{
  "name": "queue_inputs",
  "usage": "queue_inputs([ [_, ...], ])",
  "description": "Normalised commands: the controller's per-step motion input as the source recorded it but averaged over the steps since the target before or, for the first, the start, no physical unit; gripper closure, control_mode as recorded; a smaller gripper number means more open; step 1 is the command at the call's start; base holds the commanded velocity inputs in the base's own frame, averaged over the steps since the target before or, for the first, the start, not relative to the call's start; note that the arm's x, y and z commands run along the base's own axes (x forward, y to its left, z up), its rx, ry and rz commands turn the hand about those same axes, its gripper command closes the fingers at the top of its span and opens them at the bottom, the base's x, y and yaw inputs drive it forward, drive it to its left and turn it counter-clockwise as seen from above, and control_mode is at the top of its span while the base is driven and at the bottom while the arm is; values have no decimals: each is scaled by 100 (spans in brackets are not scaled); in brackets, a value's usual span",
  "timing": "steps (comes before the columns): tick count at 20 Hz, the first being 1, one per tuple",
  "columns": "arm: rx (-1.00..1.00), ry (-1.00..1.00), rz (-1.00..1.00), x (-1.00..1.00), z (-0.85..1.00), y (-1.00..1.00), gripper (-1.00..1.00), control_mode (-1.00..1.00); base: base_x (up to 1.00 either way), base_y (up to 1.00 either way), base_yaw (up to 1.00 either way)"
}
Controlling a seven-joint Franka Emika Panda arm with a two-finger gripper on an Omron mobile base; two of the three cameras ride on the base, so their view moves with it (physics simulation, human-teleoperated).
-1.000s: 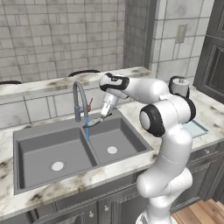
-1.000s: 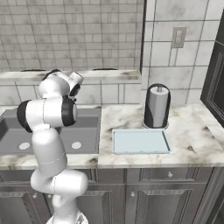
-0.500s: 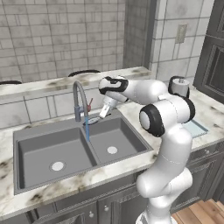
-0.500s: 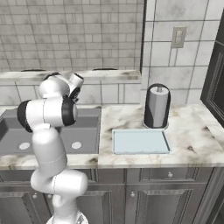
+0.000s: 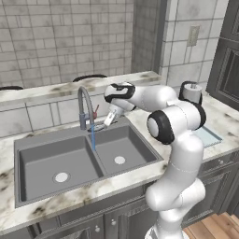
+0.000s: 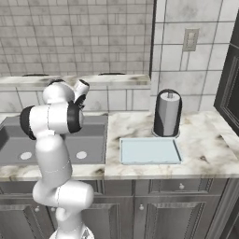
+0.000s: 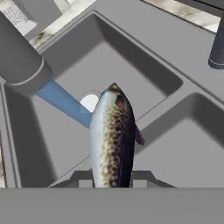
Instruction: Take the fish out of the fridge, briefly rinse it in the sink, and place it on the tray next to the sink.
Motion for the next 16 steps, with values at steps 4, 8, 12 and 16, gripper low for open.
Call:
queue_inputs([
  [4, 2, 7, 2, -38, -1, 0, 100, -100, 0, 0, 0],
  [8, 10, 16, 9, -56, 0, -4, 100, -100, 0, 0, 0],
  [12, 11, 5, 7, -83, 4, -7, 100, -100, 0, 0, 0],
  [16, 10, -6, 1, -100, 44, -12, 100, -100, 0, 0, 0],
])
